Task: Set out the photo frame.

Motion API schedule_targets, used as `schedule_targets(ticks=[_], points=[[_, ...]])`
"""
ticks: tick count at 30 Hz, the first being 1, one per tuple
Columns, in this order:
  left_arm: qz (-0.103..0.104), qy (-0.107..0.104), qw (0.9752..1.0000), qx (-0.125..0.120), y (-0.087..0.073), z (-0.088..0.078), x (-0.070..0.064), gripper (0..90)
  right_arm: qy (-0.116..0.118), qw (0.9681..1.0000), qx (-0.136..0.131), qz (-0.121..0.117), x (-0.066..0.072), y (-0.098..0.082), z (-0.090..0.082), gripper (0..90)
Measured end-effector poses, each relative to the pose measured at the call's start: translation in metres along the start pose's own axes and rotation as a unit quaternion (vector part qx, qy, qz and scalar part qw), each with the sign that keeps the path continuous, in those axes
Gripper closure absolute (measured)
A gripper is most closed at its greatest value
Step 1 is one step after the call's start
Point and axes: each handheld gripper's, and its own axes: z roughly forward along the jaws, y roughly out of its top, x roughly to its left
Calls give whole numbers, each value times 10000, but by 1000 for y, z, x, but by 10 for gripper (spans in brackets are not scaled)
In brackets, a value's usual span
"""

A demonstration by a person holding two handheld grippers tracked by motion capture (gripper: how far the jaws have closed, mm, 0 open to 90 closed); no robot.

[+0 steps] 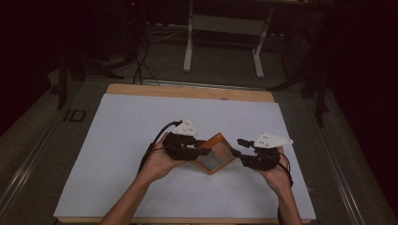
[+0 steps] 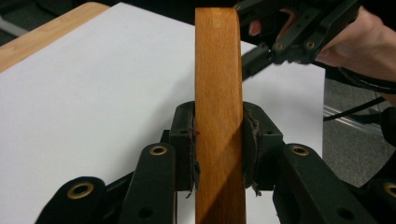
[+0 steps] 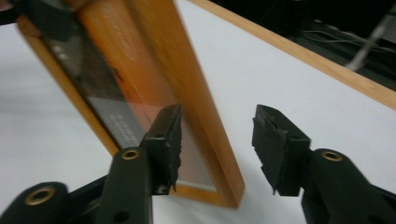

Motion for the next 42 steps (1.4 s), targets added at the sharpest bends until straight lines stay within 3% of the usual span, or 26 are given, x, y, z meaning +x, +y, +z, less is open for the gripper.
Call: schedule_targets(ticks=[7, 10, 18, 21, 25, 27, 28, 34, 38, 42], points=[[263, -92, 9996, -101, 2, 6, -4, 683, 464, 9986, -88, -233, 7, 5, 13, 395], [265, -167, 9994, -128, 2, 7, -2, 680, 651, 9974, -107, -298, 8, 4, 17, 397], [94, -266, 9992, -276, -1, 7, 5, 619, 732, 9963, -129, -440, 7, -1, 5, 568], [11, -269, 9992, -304, -2, 7, 6, 578, 782, 9959, -145, -442, 6, -3, 2, 598], [-445, -338, 9967, -594, -5, 2, 15, 495, 836, 9947, -136, -585, 8, -5, -3, 674], [-532, -355, 9956, -678, -5, -1, 18, 485, 791, 9950, -110, -601, 9, -5, -4, 678], [-629, -340, 9940, -825, -7, -6, 21, 485, 745, 9953, -96, -615, 9, -5, -4, 679], [-867, -59, 9907, -1048, -20, -17, 27, 419, 713, 9963, -76, -482, 5, -12, -8, 680], [-1005, 63, 9901, -974, -32, -15, 31, 390, 711, 9964, -67, -458, 5, -14, -10, 680], [-1019, 58, 9905, -927, -43, -8, 30, 381, 722, 9965, -68, -420, 2, -16, -11, 680]])
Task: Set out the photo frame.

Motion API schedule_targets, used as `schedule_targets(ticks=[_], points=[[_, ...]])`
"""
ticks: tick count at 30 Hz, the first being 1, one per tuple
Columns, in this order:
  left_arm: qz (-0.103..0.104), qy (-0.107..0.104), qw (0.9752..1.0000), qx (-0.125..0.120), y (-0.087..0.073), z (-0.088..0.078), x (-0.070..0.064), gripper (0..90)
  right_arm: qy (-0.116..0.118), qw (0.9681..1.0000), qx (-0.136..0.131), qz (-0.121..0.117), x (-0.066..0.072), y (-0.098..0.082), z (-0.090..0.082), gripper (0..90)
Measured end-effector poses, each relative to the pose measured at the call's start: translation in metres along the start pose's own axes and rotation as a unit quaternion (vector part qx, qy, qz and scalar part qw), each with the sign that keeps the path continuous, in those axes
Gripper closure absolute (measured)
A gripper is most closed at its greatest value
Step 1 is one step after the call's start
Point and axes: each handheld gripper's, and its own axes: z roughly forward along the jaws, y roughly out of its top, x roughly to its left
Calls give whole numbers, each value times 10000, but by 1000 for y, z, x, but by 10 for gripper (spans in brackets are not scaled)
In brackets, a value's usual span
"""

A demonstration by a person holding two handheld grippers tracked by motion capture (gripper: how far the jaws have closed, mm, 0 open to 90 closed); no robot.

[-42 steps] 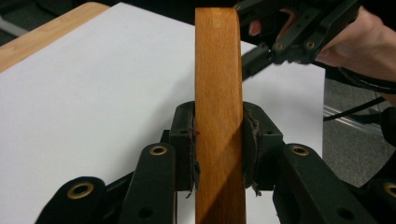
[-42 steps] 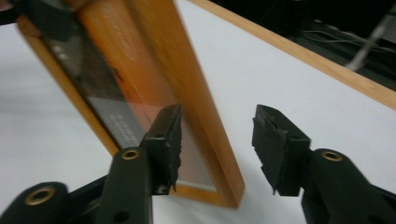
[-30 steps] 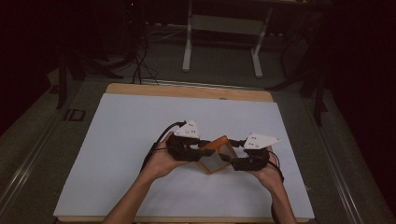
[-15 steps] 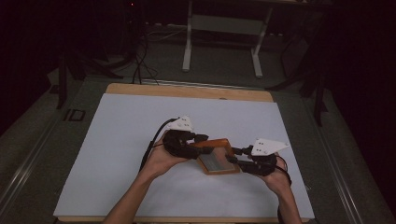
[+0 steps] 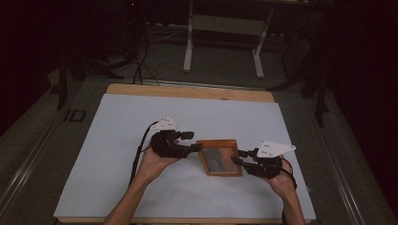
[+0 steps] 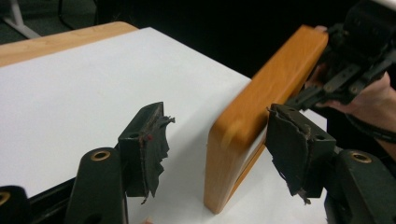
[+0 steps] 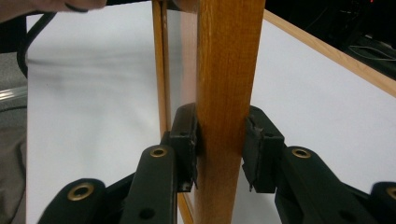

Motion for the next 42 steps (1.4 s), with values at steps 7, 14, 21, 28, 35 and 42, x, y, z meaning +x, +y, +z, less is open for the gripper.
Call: schedule_targets(ticks=[7, 14, 21, 28, 35, 42], points=[[150, -129, 9996, 214, -16, 19, -6, 375, -3, 10000, 3, 58, -2, -4, -2, 680], [298, -199, 9983, 463, -26, 41, -11, 385, -20, 9999, -14, 107, -2, -5, -2, 680], [330, -231, 9975, 580, -29, 51, -13, 416, -21, 9999, -27, 120, -3, -6, -3, 680], [417, -72, 9970, 650, -32, 60, -16, 449, -6, 9999, -47, 165, -4, -9, -3, 679], [512, -49, 9965, 652, -32, 58, -17, 583, 0, 9998, -24, 188, -6, -11, -5, 668], [520, -115, 9962, 692, -31, 57, -20, 617, 33, 9995, -34, 316, -10, -15, -5, 651]])
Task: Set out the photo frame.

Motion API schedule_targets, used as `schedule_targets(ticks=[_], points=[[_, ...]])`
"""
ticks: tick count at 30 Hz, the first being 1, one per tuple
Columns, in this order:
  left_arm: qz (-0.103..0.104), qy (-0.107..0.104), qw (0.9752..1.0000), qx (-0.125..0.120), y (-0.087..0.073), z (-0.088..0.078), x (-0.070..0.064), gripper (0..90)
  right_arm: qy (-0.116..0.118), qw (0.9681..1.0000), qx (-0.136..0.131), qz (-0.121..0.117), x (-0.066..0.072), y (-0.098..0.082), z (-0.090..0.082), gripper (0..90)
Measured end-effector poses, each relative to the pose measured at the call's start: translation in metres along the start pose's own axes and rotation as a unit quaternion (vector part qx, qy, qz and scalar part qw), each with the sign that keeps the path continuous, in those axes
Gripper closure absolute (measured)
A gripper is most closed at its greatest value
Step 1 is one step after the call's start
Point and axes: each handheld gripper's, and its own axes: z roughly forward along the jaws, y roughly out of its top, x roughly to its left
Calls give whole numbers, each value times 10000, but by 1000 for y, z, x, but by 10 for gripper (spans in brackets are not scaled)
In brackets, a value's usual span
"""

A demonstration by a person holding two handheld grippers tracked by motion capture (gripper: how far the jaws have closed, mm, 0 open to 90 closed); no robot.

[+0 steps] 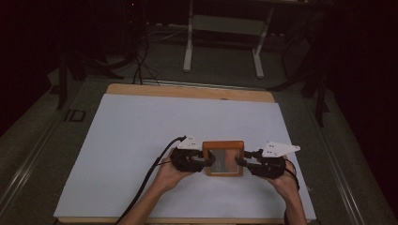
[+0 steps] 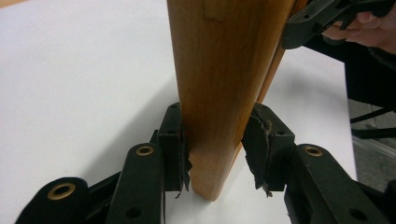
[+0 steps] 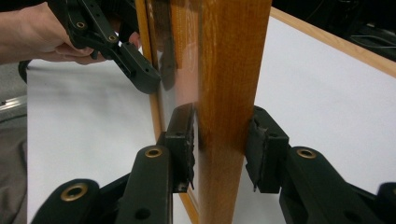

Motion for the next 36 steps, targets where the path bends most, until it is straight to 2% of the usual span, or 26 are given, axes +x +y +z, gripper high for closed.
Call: schedule_targets(ticks=[12, 23, 36], points=[[-115, -9, 9999, -75, 3, -10, 0, 619, 29, 9999, -127, 100, 2, 4, 0, 649], [-233, 1, 9994, -247, 3, -24, 0, 618, 91, 9995, -259, 172, 6, 11, 4, 650], [-381, 50, 9990, -239, 0, -38, 3, 613, 140, 9994, -230, 226, 12, 20, 12, 650]])
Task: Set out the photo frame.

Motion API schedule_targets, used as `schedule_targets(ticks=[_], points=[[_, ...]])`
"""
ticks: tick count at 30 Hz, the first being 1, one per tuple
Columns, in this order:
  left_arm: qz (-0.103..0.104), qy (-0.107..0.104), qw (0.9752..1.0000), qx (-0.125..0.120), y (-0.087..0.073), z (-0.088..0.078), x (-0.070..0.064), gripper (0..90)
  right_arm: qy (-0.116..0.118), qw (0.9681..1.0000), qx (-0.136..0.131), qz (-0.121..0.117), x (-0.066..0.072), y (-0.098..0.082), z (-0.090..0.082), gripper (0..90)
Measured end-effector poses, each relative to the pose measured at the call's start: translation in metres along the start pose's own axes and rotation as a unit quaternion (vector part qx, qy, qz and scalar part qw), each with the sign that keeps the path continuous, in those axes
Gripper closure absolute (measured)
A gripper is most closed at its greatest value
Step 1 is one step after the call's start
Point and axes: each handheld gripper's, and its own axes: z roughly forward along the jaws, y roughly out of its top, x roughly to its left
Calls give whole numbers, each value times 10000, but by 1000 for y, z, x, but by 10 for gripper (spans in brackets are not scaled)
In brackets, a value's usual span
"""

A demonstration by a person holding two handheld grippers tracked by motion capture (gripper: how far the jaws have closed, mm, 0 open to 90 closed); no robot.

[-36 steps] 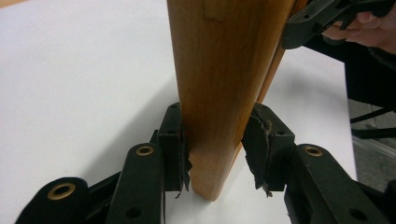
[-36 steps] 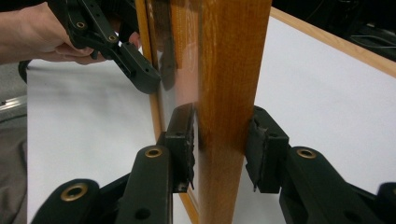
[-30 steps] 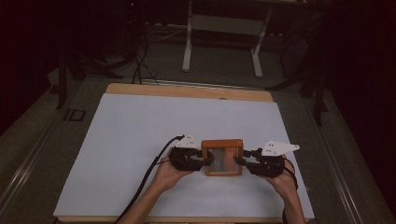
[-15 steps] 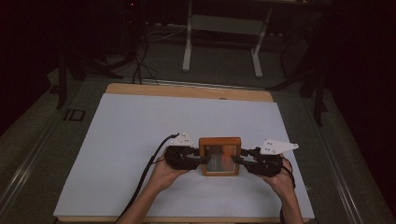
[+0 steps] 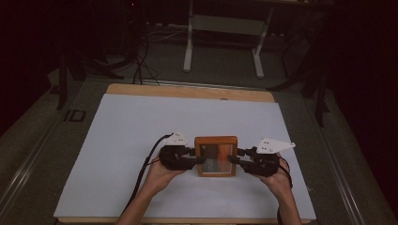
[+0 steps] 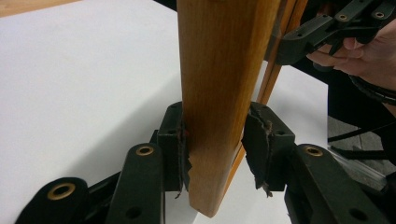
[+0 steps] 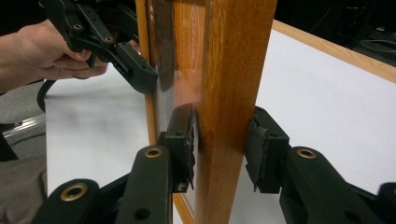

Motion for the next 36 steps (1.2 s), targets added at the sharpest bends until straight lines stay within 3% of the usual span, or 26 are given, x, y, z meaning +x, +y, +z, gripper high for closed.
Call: schedule_targets(ticks=[6, 36], points=[[-131, -10, 9999, -32, -1, -5, 4, 608, -12, 10000, 6, 34, 2, 4, 5, 650], [-266, 248, 9993, 111, -1, -38, 13, 597, 199, 9992, -153, 297, 12, 14, 35, 651]])
